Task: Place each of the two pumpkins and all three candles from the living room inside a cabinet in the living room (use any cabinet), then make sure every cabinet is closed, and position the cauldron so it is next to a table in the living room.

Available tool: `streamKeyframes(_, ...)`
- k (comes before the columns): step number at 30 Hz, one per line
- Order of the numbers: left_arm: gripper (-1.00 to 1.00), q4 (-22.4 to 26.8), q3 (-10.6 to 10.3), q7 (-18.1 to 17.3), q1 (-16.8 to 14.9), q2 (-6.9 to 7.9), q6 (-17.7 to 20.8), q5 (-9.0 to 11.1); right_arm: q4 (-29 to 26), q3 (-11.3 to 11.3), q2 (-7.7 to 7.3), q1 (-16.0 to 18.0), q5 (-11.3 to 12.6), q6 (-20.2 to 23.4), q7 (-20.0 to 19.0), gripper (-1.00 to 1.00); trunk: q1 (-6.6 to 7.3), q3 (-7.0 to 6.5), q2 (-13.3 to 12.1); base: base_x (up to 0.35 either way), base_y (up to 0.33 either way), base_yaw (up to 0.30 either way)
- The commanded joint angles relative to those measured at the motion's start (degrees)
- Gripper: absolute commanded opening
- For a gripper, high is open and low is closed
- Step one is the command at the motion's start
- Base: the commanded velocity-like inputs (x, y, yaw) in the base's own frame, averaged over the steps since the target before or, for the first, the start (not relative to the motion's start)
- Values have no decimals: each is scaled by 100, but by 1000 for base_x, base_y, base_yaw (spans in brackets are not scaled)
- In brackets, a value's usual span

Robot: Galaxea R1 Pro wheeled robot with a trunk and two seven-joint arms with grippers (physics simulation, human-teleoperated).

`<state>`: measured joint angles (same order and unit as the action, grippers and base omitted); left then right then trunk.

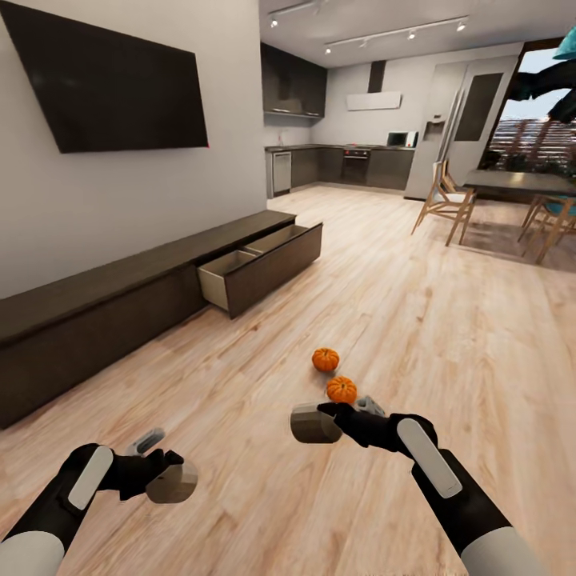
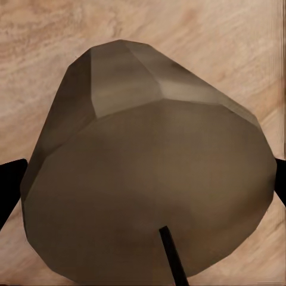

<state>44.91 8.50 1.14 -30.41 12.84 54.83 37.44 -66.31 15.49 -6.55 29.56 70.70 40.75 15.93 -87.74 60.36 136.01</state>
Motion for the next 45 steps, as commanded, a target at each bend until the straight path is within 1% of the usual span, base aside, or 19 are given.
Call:
streamKeyframes(1,-100,8,12,9,0,0,28,26,-6,15,-4,6,76,-23,66,-100,24,-13,-39,0,0,-275)
streamKeyframes(4,-100,9,12,9,0,0,28,26,-9,24,3,6,49,-190,136,-100,90,-62,-160,0,0,-275)
streamKeyframes(6,-100,9,12,9,1,0,28,26,-21,25,14,6,-38,-220,222,-100,133,-93,-240,0,0,-274)
streamKeyframes(9,-100,9,12,9,0,0,39,22,-61,23,27,6,-377,-238,729,-100,199,-136,-360,0,0,-271)
streamKeyframes(10,-100,9,12,9,0,0,45,21,-68,25,29,6,-486,-241,941,-100,221,-150,-400,0,0,-268)
streamKeyframes(11,-100,9,12,9,2,0,49,19,-83,33,30,6,-647,-247,1261,-100,243,-164,-440,0,0,-264)
streamKeyframes(12,-100,9,12,9,1,0,51,19,-90,36,30,6,-747,-249,1463,-100,265,-178,-480,0,0,-262)
streamKeyframes(13,-100,9,12,9,0,0,53,13,-95,42,35,6,-905,-260,1737,-100,287,-192,-521,0,0,-261)
streamKeyframes(15,-100,9,6,13,0,0,54,4,-100,50,38,6,-1137,-396,2069,-100,331,-221,-601,0,0,-260)
streamKeyframes(17,-100,9,4,14,0,0,54,-2,-101,57,39,6,-1222,-515,2242,-100,375,-251,-681,0,0,-260)
streamKeyframes(19,-100,9,3,16,0,0,54,-13,-101,64,39,6,-1256,-567,2374,-100,419,-281,-761,0,0,-259)
streamKeyframes(22,-100,16,-3,18,0,0,54,-31,-100,60,40,6,-1279,-602,2474,-100,485,-324,-882,0,0,-259)
streamKeyframes(25,-100,17,-18,18,0,0,54,-34,-95,60,40,6,-1285,-610,2489,-100,551,-367,-1002,0,0,-259)
streamKeyframes(38,-100,19,-60,18,0,-16,58,-35,-83,54,40,6,-1284,-621,2480,-100,836,-573,-1523,0,0,-267)
streamKeyframes(45,-100,21,-148,18,0,-26,56,-35,-104,36,24,6,-1278,-629,2405,-100,990,-698,-1804,0,0,-122)
